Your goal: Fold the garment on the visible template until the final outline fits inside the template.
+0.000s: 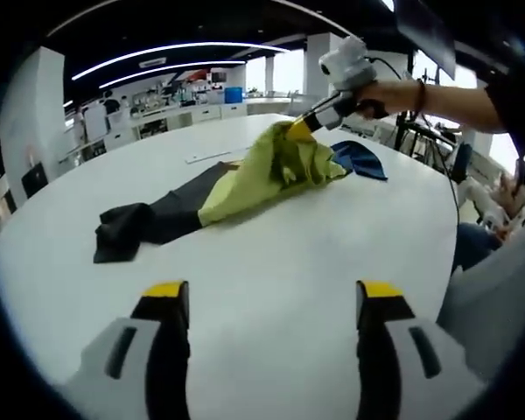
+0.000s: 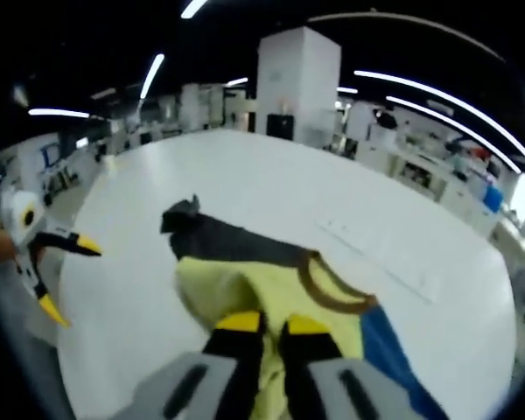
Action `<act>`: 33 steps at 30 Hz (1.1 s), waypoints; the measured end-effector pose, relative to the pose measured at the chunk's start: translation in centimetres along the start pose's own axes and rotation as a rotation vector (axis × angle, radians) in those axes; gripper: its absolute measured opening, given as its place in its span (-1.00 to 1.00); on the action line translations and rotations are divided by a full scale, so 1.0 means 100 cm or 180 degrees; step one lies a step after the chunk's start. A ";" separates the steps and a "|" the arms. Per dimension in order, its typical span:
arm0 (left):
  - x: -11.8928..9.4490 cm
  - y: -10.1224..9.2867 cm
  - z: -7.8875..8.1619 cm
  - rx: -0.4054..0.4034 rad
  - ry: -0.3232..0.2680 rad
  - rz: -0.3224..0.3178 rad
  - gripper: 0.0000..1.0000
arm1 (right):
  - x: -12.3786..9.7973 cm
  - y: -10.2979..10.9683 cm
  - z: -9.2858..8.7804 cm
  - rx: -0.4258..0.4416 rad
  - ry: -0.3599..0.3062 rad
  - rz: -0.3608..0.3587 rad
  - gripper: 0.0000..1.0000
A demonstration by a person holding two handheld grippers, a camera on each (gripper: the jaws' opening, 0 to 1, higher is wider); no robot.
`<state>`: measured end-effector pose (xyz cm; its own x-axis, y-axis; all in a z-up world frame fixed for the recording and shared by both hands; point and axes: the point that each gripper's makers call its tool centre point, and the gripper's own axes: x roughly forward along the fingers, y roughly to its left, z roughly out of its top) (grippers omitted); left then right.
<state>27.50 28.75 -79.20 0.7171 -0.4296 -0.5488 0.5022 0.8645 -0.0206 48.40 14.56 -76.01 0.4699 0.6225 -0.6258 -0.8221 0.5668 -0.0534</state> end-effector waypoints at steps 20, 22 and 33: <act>0.003 0.002 -0.007 -0.0096 0.0055 0.0016 0.44 | 0.041 -0.022 -0.034 0.0185 0.0343 -0.0041 -0.92; 0.002 0.002 -0.007 -0.0107 0.0064 0.0012 0.44 | 0.041 -0.019 -0.036 0.0223 0.0357 -0.0024 -0.92; 0.007 0.005 0.003 -0.0178 0.0013 0.0021 0.30 | 0.028 -0.025 -0.030 0.0419 0.0256 -0.0166 -0.49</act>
<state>28.45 28.78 -79.35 0.7183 -0.4229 -0.5525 0.4695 0.8806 -0.0636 50.85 13.27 -80.00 0.4793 0.5481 -0.6855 -0.7455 0.6664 0.0116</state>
